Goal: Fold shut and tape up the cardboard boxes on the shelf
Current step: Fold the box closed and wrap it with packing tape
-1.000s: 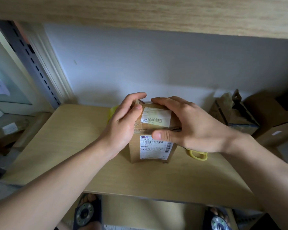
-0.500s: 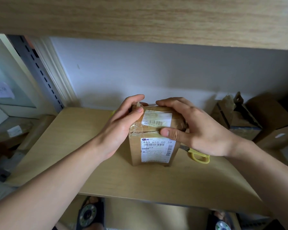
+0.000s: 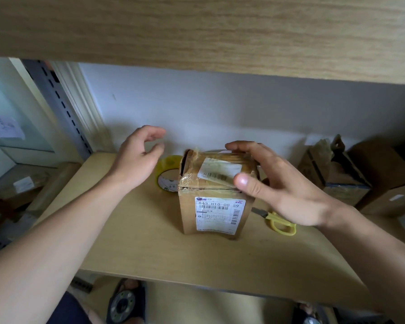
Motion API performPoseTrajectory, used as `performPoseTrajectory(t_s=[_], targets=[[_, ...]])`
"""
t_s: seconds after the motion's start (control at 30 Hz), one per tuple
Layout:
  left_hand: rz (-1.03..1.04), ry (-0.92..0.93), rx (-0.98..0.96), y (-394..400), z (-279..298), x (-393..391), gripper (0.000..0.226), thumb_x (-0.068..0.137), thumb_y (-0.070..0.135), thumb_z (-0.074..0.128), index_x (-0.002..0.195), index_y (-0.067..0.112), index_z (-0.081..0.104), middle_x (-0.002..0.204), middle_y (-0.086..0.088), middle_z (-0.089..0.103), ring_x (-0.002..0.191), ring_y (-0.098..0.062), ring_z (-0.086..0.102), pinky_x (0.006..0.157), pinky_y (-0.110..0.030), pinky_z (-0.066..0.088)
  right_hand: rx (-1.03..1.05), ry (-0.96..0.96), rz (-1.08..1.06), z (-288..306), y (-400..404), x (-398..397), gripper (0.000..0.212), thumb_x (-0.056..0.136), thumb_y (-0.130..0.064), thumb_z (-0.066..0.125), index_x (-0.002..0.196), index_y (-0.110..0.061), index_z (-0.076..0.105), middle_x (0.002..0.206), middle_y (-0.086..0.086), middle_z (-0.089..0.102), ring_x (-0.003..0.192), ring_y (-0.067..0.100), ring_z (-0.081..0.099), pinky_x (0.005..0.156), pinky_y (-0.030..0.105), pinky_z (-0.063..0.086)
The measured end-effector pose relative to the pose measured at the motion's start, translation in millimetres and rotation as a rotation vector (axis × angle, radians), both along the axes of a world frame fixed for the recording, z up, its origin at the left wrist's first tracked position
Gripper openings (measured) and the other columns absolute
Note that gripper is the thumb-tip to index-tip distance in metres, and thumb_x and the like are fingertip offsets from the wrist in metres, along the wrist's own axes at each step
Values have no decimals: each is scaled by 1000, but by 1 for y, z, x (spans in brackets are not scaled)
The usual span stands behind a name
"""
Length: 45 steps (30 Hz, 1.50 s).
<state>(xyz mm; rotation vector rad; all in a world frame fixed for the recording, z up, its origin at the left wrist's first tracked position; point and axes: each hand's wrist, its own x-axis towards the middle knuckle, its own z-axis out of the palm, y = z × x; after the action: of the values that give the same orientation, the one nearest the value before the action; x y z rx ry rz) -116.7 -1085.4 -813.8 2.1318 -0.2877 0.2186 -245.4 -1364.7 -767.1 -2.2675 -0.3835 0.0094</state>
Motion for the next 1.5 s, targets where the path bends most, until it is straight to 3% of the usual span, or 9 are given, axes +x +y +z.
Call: performPoseTrajectory(t_s=[0.2,0.4,0.5,0.63,0.73,0.83,1.03,1.3,1.5], targets=[[-169,249,106,6,-16,0,48,92,35,72,134,19,58,133,1,62,128,-15,55,109,-35,43,198,90,-68,-1,-2,4,68,85,-87,24,136,-53,52,138,-20,59,130,1,55,109,39,46],[-189,401,76,12,-9,-2,42,100,25,58,142,27,52,130,9,61,126,-15,52,96,-30,41,206,86,-135,-4,0,9,79,79,-95,16,131,-52,57,132,-20,62,126,-1,55,113,43,41],[-232,479,135,23,-7,-4,74,65,43,66,137,32,51,123,13,62,122,-14,56,99,-32,45,231,74,-141,-4,1,8,87,73,-100,15,129,-50,59,125,-22,65,120,1,60,107,43,47],[-313,461,265,19,-27,-5,39,84,12,80,111,33,61,99,23,75,97,9,66,83,-12,52,242,69,-149,-3,1,8,85,75,-98,15,127,-49,60,122,-27,66,117,-1,61,104,40,48],[-272,371,284,16,-39,-2,46,82,16,84,116,34,58,108,15,72,101,-3,66,78,-11,50,237,72,-155,-3,1,9,89,72,-100,14,127,-48,61,121,-26,66,114,-2,63,94,33,50],[-254,308,291,18,-42,2,42,85,10,77,114,35,58,104,15,71,94,-2,65,67,-5,45,221,73,-166,-6,0,11,86,75,-98,14,127,-48,61,124,-24,66,117,1,62,102,40,49],[-279,291,348,20,-44,5,45,88,-4,61,107,37,59,105,14,70,96,-3,64,70,-8,46,201,88,-184,-8,-5,12,74,86,-82,15,129,-43,61,124,-24,66,117,-5,59,107,41,47],[-236,267,373,15,-45,11,45,91,-3,57,125,24,64,120,0,70,112,-20,62,96,-38,51,168,92,-186,-13,-8,17,67,94,-74,19,132,-38,61,128,-21,66,121,-4,57,111,43,45],[-291,322,285,17,-42,18,43,90,-13,57,112,23,65,104,-7,72,87,-2,64,72,-7,46,148,93,-171,-16,-6,19,64,96,-72,21,131,-36,61,127,-18,67,121,1,59,111,45,45]])
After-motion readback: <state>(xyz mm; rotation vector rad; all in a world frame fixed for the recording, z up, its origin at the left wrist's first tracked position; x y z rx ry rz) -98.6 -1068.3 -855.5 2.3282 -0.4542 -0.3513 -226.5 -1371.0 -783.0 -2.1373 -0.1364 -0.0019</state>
